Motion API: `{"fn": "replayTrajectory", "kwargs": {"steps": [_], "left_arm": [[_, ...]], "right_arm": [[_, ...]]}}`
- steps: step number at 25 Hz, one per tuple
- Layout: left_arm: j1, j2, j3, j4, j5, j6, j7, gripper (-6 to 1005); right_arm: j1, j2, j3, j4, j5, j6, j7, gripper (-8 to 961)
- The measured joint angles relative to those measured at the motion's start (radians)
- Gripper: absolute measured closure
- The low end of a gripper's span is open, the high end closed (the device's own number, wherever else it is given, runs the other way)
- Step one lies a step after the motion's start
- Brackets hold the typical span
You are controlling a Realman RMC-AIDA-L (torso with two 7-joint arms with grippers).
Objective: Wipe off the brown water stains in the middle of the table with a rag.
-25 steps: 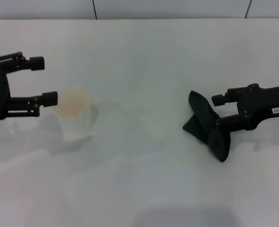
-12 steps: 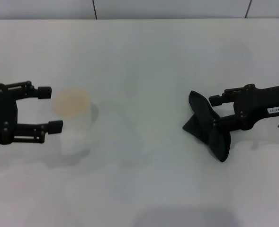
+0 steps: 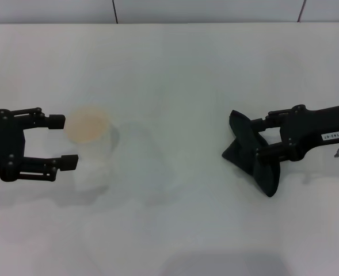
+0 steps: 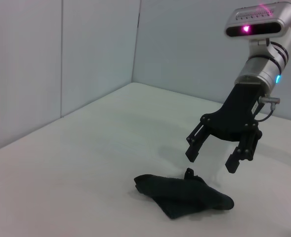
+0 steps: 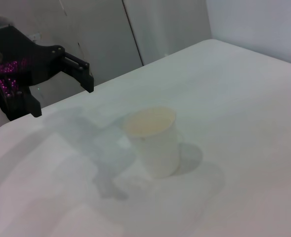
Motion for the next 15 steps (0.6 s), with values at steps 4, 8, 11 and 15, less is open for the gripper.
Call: {"fn": "replayTrajectory", "kwargs": {"steps": [4, 8, 11, 15], "left_arm": [[0.0, -0.002, 0.0, 0.0, 0.001, 0.002, -0.004, 111], [0.004, -0.003, 0.0, 0.0, 0.001, 0.002, -0.012, 111], [0.005, -0.003, 0.0, 0.0, 0.001, 0.002, -0.015, 111], [0.006, -0.003, 0.0, -0.001, 0.001, 0.001, -0.015, 111]], "right_arm": [[0.0, 0.0, -0.002, -0.003, -0.003, 0.0, 0.012, 168], [0.001, -0.002, -0.005, -0.004, -0.008, -0.007, 0.024, 168], [0.001, -0.003, -0.002, -0.006, -0.008, -0.011, 0.029, 168], [0.001, -0.004, -0.003, -0.008, -0.009, -0.013, 0.036, 168]]}}
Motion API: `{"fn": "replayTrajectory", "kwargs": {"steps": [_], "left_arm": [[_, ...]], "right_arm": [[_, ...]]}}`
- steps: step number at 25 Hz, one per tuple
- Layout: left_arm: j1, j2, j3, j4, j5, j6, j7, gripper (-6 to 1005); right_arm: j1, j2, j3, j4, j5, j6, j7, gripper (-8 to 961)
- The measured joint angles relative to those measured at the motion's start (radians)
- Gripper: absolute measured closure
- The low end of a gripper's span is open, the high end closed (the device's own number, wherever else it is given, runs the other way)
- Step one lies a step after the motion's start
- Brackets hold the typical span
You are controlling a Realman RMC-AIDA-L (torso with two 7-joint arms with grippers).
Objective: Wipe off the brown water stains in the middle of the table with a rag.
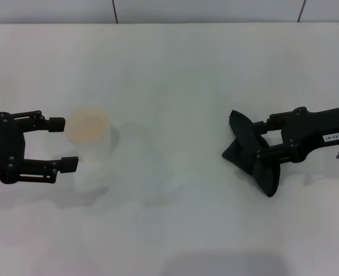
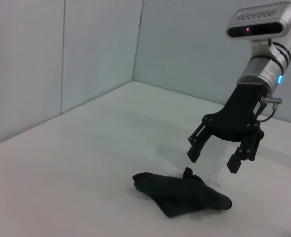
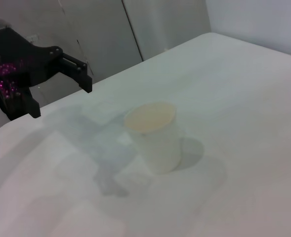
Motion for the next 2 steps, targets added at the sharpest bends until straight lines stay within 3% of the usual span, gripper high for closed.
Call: {"fn": "replayTrajectory", "kwargs": {"steps": [2], "left_arm": [[0.0, 0.0, 0.0, -0.001, 0.0, 0.0, 0.0, 111]], "right_arm": [[0.0, 0.0, -0.001, -0.001, 0.0, -0.001, 0.001, 168]]}}
